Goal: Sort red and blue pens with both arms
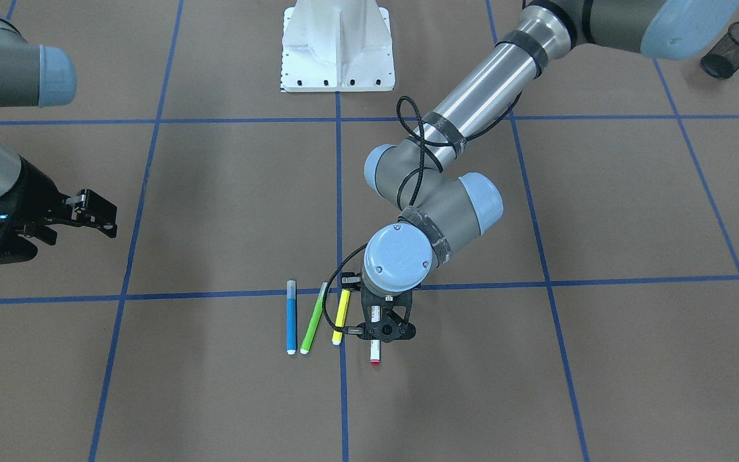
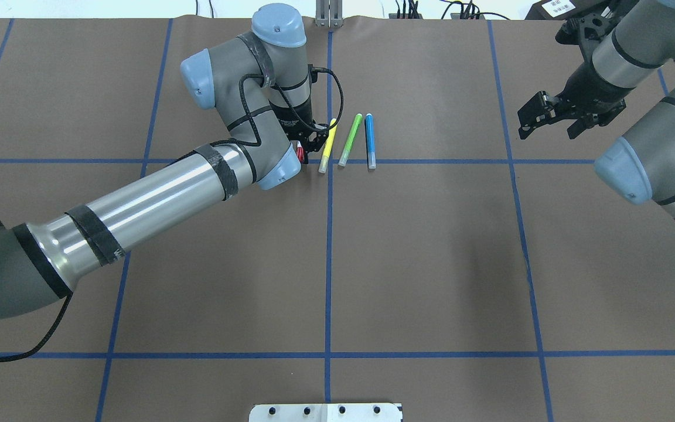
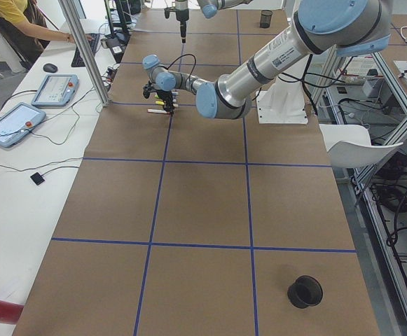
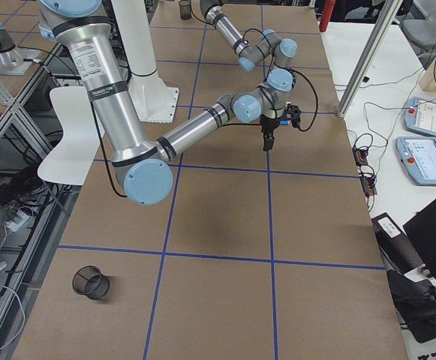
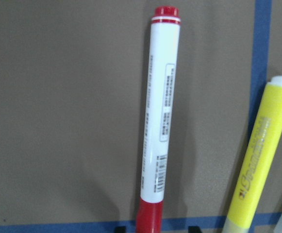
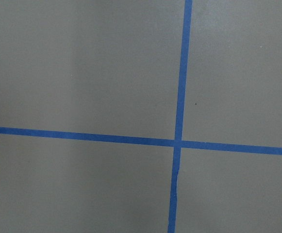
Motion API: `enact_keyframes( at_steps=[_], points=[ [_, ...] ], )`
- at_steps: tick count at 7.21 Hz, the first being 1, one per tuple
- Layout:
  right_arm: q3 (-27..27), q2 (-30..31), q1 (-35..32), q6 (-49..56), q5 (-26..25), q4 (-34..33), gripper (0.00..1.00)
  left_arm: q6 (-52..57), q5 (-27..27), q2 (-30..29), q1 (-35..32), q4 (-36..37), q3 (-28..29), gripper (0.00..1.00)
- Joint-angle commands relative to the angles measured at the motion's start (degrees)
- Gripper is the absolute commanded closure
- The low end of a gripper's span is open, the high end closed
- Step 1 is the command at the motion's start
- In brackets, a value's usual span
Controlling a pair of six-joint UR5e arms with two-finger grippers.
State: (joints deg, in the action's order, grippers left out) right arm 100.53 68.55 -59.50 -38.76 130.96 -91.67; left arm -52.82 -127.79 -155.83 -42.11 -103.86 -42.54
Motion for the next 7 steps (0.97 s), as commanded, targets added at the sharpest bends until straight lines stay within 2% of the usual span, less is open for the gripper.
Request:
enact_keyframes(
  at_steps=[1, 7],
  points=[
    [-0.1, 0.0, 0.0, 0.0, 0.0, 0.0, 0.0, 0.0, 0.3, 0.0, 0.0, 0.0, 0.0, 0.61],
    [-0.2, 0.0, 0.0, 0.0, 0.0, 0.0, 0.0, 0.1, 0.5, 0.0, 0.4, -0.1, 0.0, 0.66]
  ],
)
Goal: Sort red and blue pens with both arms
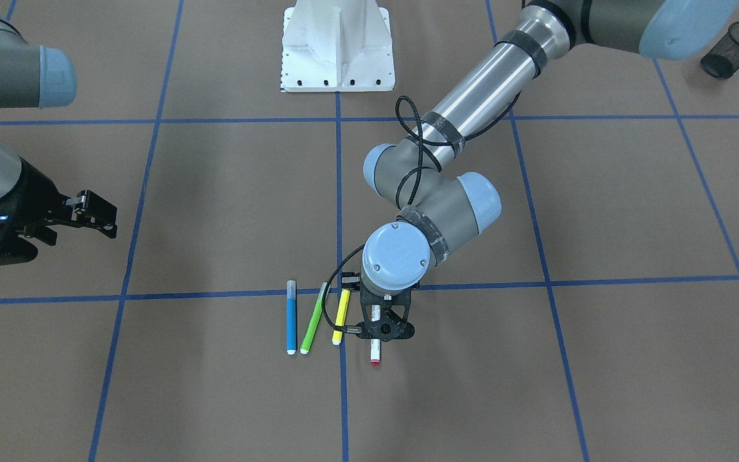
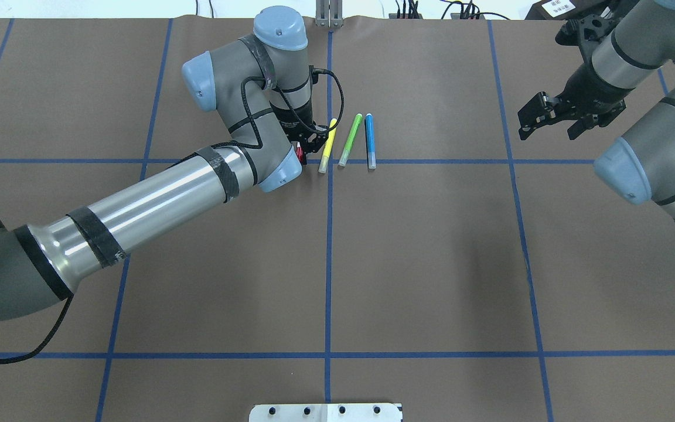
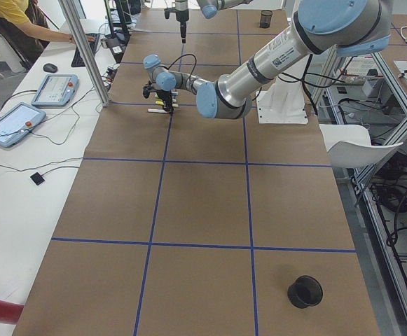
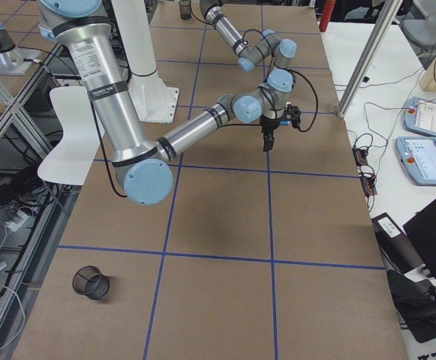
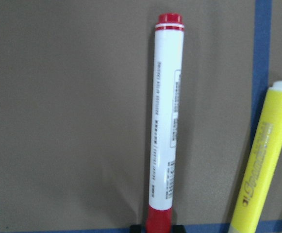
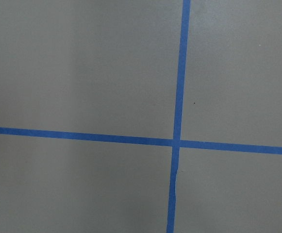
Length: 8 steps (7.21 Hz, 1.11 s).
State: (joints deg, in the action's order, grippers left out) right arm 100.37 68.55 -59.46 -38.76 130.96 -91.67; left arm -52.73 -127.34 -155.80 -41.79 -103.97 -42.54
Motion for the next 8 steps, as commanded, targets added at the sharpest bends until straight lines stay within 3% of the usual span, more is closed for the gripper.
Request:
enact_keyframes(
  at_steps=[1, 2, 3, 6, 7, 8],
  points=[
    [0.0, 0.0, 0.0, 0.0, 0.0, 0.0, 0.0, 0.0, 0.1, 0.1, 0.1, 0.0, 0.0, 0.66],
    [0.0, 0.0, 0.0, 0.0, 0.0, 0.0, 0.0, 0.0, 0.1, 0.0, 0.1, -0.1, -0.1, 0.74],
    [0.0, 0.0, 0.0, 0.0, 0.0, 0.0, 0.0, 0.1, 0.1, 0.0, 0.1, -0.2, -0.3, 0.96],
    [0.1, -0.1, 0.0, -0.1, 0.0, 0.0, 0.0, 0.4, 0.1, 0.5, -0.4, 1.5, -6.6, 1.0],
    [0.2, -0.1, 0.0, -0.1, 0.0, 0.0, 0.0, 0.7, 0.1, 1.6, -0.5, 5.9, -11.5, 1.0],
    [0.2, -0.1, 0.0, -0.1, 0.0, 0.0, 0.0, 0.8, -0.3, 5.5, -0.6, 10.8, -20.1, 1.0]
  ],
)
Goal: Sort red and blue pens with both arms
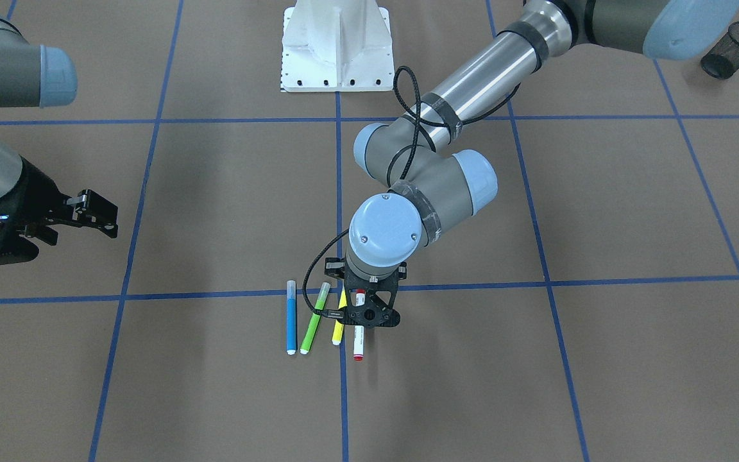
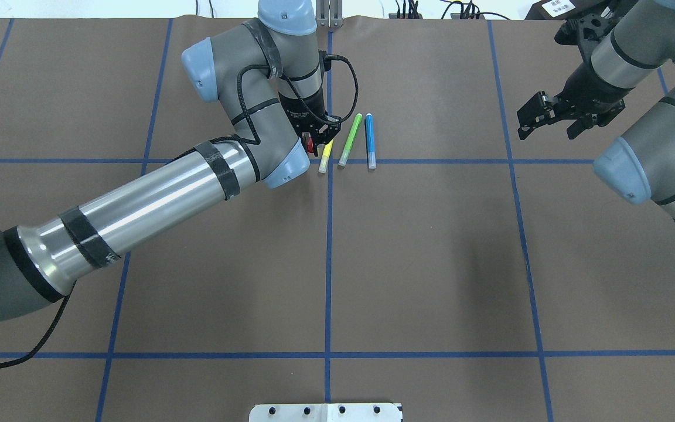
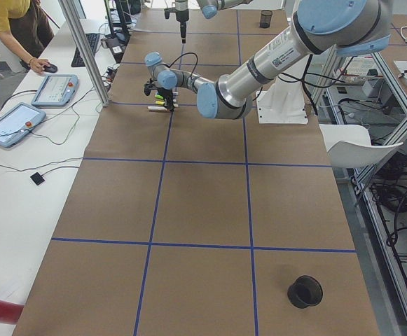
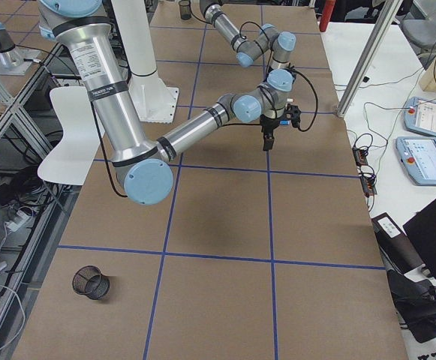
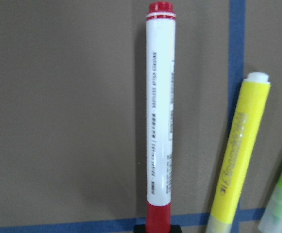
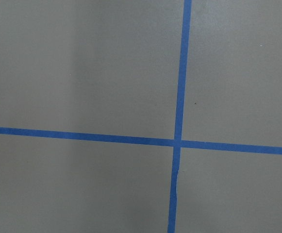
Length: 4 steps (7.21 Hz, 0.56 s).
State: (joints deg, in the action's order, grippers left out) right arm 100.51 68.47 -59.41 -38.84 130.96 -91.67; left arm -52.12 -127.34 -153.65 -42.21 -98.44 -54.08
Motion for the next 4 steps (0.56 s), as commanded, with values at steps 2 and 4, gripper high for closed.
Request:
enact_keyframes(
  at_steps=[2, 4],
  points=[
    [0.1, 0.0, 0.0, 0.0, 0.1, 0.0, 0.0, 3.1, -0.4, 12.5, -0.2, 18.2, -27.9, 1.0],
    [0.2, 0.2, 0.0, 0.0, 0.1, 0.1, 0.0, 7.9, -0.2, 24.8, -0.2, 28.4, -48.1, 1.0]
  ],
)
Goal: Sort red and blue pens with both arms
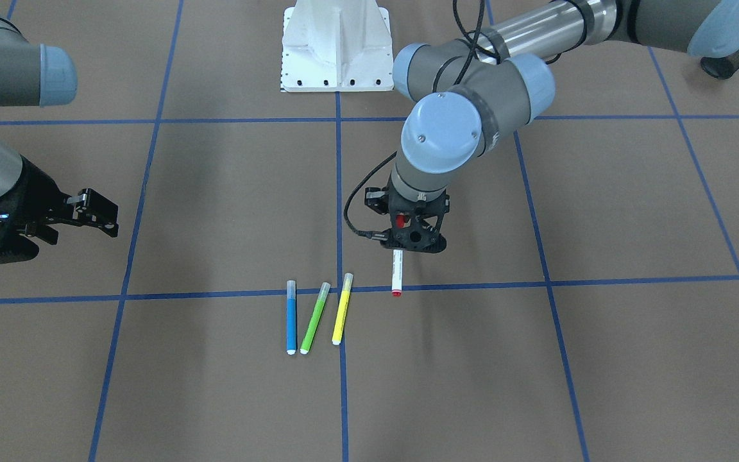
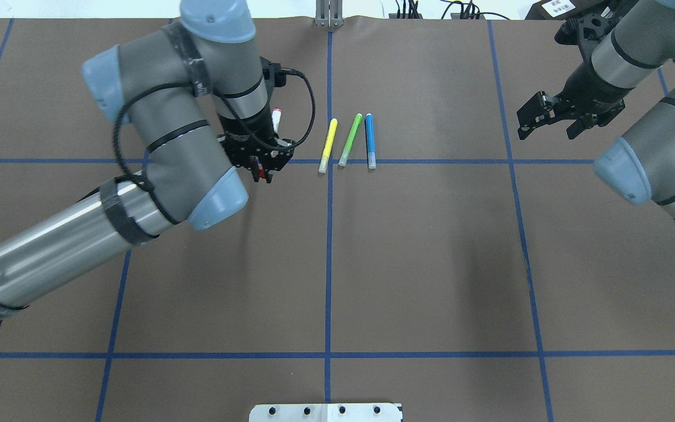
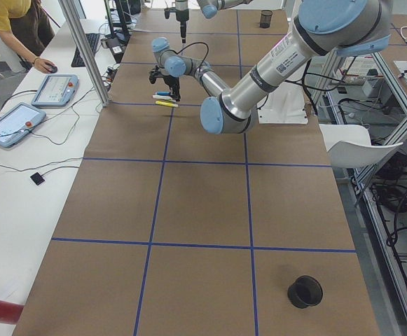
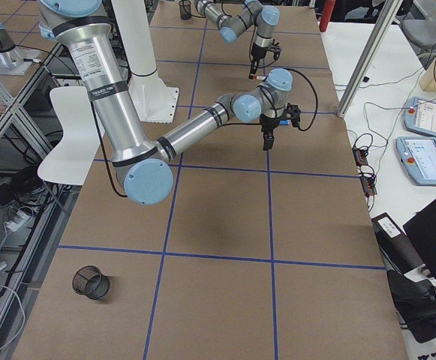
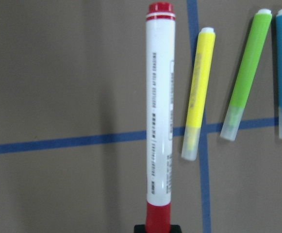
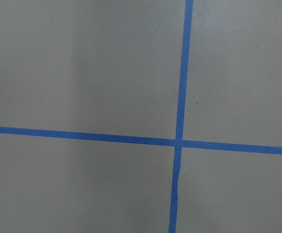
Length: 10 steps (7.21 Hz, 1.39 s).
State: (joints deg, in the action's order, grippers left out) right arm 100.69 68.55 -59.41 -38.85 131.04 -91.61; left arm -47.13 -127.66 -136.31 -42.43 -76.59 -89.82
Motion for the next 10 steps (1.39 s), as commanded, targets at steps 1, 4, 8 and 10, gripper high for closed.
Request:
enact_keyframes(
  at_steps=[1, 4, 8, 10],
  points=[
    [0.0, 0.2, 0.0, 0.0, 0.0, 0.0, 0.0, 7.2, 0.6, 12.4, -0.1, 11.5, -20.9, 1.0],
    [0.2, 0.5, 0.0, 0.0, 0.0, 0.2, 0.0, 18.3, 5.8, 31.3, 0.2, 20.3, -42.2, 1.0],
    [0.4, 0.7, 0.0, 0.0, 0.0, 0.3, 0.0, 33.5, 10.6, 63.4, -1.9, 20.2, -56.3, 1.0],
    [0.5, 0.7, 0.1, -0.9, -0.1, 0.3, 0.0, 49.2, 11.3, 73.5, -6.8, 20.2, -56.3, 1.0]
  ],
)
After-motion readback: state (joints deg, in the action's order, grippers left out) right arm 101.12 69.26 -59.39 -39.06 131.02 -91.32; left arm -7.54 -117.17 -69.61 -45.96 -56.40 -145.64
